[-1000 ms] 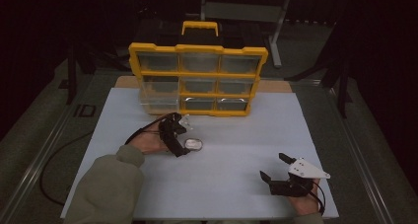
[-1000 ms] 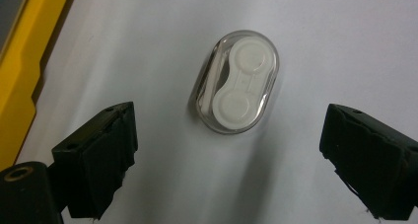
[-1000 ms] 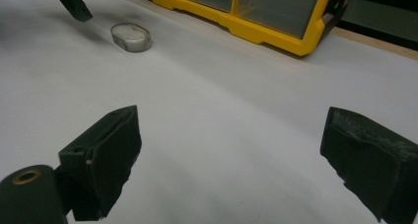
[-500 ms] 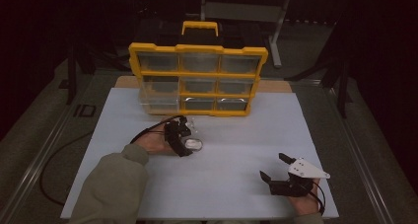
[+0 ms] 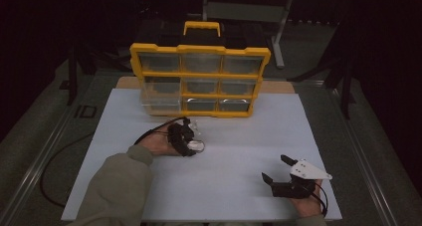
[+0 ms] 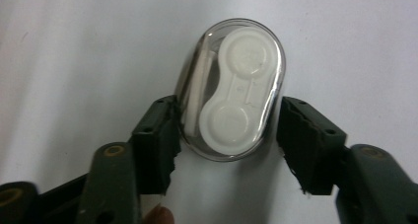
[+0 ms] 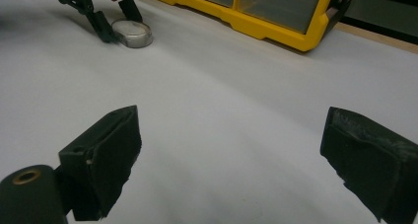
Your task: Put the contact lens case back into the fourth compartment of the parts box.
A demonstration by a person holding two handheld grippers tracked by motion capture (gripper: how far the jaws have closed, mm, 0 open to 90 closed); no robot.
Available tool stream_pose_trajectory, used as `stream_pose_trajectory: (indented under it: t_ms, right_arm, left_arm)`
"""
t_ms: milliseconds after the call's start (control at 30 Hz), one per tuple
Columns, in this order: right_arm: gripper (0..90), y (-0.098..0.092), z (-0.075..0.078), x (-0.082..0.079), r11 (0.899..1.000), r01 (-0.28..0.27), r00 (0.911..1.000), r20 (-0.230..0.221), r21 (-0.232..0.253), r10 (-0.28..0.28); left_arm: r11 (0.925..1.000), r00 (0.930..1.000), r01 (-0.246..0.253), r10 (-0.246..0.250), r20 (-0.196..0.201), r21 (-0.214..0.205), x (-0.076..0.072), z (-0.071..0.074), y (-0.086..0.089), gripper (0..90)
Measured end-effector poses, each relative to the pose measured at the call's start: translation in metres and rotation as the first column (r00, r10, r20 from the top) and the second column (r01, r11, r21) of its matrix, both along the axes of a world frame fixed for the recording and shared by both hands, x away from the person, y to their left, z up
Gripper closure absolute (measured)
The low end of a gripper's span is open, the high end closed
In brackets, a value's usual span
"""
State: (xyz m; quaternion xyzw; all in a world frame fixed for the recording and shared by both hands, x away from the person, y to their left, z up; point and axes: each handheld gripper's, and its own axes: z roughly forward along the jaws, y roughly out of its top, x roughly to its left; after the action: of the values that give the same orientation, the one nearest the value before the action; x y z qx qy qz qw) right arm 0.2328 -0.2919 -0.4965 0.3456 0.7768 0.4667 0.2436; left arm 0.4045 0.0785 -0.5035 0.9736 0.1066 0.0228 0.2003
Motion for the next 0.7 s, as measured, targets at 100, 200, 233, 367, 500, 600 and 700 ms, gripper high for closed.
stream_pose_trajectory:
  t_ms: [100,200,233,367,500,600,700]
  right_arm:
    - [7.7,0.0,0.0,0.0,1.0,-0.001,1.0,-0.001,0.0,0.001]
    - [7.7,0.0,0.0,0.0,1.0,0.0,1.0,-0.001,0.0,0.0]
    - [7.7,0.0,0.0,0.0,1.0,-0.001,1.0,-0.002,0.0,0.001]
    - [7.7,0.0,0.0,0.0,1.0,0.001,1.0,-0.001,0.001,-0.001]
    - [7.6,-0.001,0.0,0.0,1.0,0.002,1.0,0.001,0.0,-0.002]
    - [7.7,0.0,0.0,0.0,1.0,0.0,1.0,-0.003,0.002,0.0]
    - [7.7,0.0,0.0,0.0,1.0,-0.001,1.0,-0.003,0.003,0.001]
  left_arm:
    - [0.9999,0.9999,-0.008,0.008,-0.006,-0.006,0.0,0.0,0.0,48.2]
    - [1.0,1.0,-0.007,0.007,-0.001,-0.003,-0.001,0.0,0.0,49.4]
    - [1.0,1.0,-0.008,0.008,0.0,-0.002,-0.001,0.0,0.0,49.7]
    - [0.9999,0.9999,-0.014,0.014,-0.002,0.0,-0.001,0.001,0.0,49.9]
    - [0.9998,0.9998,-0.017,0.017,0.003,0.013,-0.003,0.003,0.001,50.0]
    - [0.9997,0.9998,-0.019,0.019,0.004,0.013,-0.005,0.007,0.004,50.0]
    - [0.9995,0.9995,-0.029,0.029,0.011,0.011,-0.007,0.013,0.007,50.1]
